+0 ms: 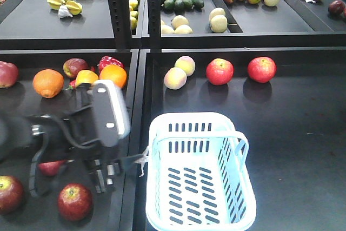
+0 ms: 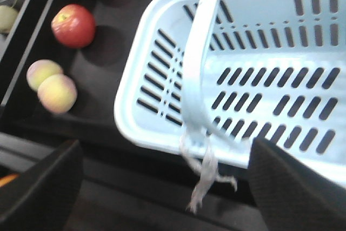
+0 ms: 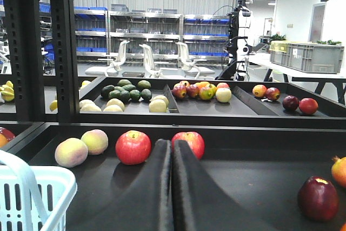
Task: Pick three apples into basket with both arms
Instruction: 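Move the left gripper over the light-blue basket handle, then close the left gripper on the basket handle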
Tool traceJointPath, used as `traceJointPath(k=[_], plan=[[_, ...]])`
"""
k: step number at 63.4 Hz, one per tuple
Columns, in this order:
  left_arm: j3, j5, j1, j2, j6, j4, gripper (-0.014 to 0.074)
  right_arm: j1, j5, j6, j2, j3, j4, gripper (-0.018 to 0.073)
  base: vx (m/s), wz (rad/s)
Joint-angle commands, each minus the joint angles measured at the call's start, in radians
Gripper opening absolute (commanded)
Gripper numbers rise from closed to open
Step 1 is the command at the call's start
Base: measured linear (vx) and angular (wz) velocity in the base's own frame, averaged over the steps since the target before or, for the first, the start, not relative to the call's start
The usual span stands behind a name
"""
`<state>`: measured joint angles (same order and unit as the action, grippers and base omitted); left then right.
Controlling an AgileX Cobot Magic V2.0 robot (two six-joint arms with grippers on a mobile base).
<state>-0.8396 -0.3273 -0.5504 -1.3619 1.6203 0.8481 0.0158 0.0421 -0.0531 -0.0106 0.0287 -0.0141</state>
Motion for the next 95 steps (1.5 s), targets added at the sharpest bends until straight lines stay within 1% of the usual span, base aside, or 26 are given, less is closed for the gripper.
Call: traceJointPath(k=[1,13,23,34,46,51,58,70,76,82,87,95], plan=[[-0.075,0.047,-0.038,-0.031,-0.001,0.034,0.0594,0.005,0.067,-0.001,-0.010,0.015,0.006,-0.0007,0.00,0.00],[-0.169,0.055,-0.081,-0.152,0.000,0.033,0.0594,0.005,0.067,-0.001,-0.010,0.015,0.006,-0.0007,0.00,0.00],[-0.242,0.056,-0.097,-0.235,0.000,0.032,0.0594,0.005,0.067,-0.001,-0.010,0.015,0.006,-0.0007,0.00,0.00],[-0.296,0.055,-0.107,-0.300,0.001,0.032,0.0594,0.005,0.067,-0.001,-0.010,0.015,0.006,-0.0007,0.00,0.00],[-0.336,0.053,-0.149,-0.335,0.031,0.032,0.0593,0.005,0.067,-0.001,-0.010,0.015,0.006,-0.0007,0.00,0.00],[-0.346,0.066,-0.165,-0.346,0.033,0.032,0.0591,0.005,0.067,-0.001,-0.010,0.015,0.006,-0.0007,0.00,0.00],[-0.346,0.122,-0.180,-0.358,0.034,0.031,0.0568,0.005,0.067,-0.001,-0.010,0.015,0.006,-0.0007,0.00,0.00],[-0.346,0.188,-0.203,-0.365,0.034,0.031,0.0461,0.005,0.067,-0.001,-0.010,0.015,0.006,-0.0007,0.00,0.00],[-0.346,0.214,-0.218,-0.366,0.034,0.030,0.0391,0.005,0.067,-0.001,-0.010,0.015,0.006,-0.0007,0.00,0.00],[-0.346,0.226,-0.219,-0.369,0.034,0.030,0.0323,0.005,0.067,-0.001,-0.010,0.015,0.006,-0.0007,0.00,0.00],[-0.346,0.229,-0.218,-0.374,0.034,0.030,0.0255,0.005,0.067,-0.001,-0.010,0.015,0.006,-0.0007,0.00,0.00],[-0.346,0.230,-0.218,-0.375,0.034,0.030,0.0113,0.005,0.067,-0.001,-0.010,0.015,0.006,-0.0007,0.00,0.00]])
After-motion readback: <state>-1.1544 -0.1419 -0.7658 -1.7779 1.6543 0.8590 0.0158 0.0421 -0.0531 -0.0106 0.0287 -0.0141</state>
